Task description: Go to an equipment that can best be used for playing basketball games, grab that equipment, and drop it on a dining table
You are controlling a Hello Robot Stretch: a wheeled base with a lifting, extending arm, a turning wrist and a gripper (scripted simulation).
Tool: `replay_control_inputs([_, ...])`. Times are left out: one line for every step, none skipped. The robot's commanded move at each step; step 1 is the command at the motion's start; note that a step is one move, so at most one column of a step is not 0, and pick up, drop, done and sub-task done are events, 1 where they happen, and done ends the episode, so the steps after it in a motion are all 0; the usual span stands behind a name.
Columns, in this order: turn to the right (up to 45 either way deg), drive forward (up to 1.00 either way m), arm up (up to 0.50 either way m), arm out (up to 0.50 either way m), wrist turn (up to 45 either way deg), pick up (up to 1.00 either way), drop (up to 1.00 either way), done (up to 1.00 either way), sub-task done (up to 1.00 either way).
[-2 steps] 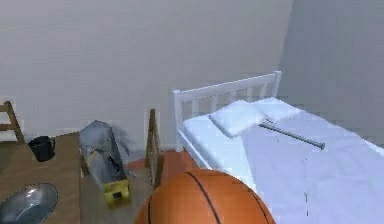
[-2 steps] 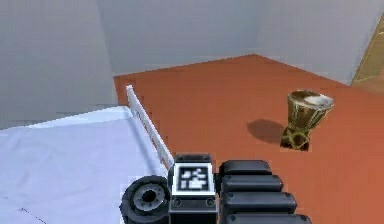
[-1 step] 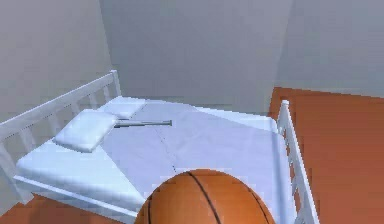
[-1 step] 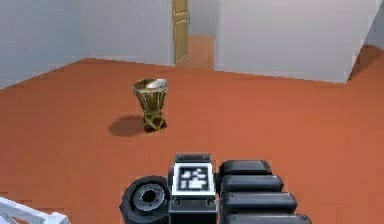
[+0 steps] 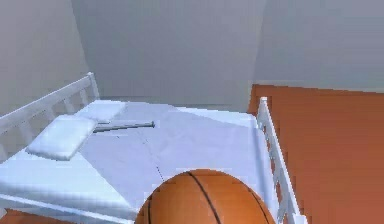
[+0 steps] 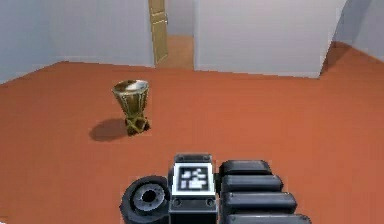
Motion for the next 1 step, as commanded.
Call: replay_control_inputs([-45.0, 0.0, 0.0, 0.0, 0.0, 0.0, 0.0, 0.0, 0.0])
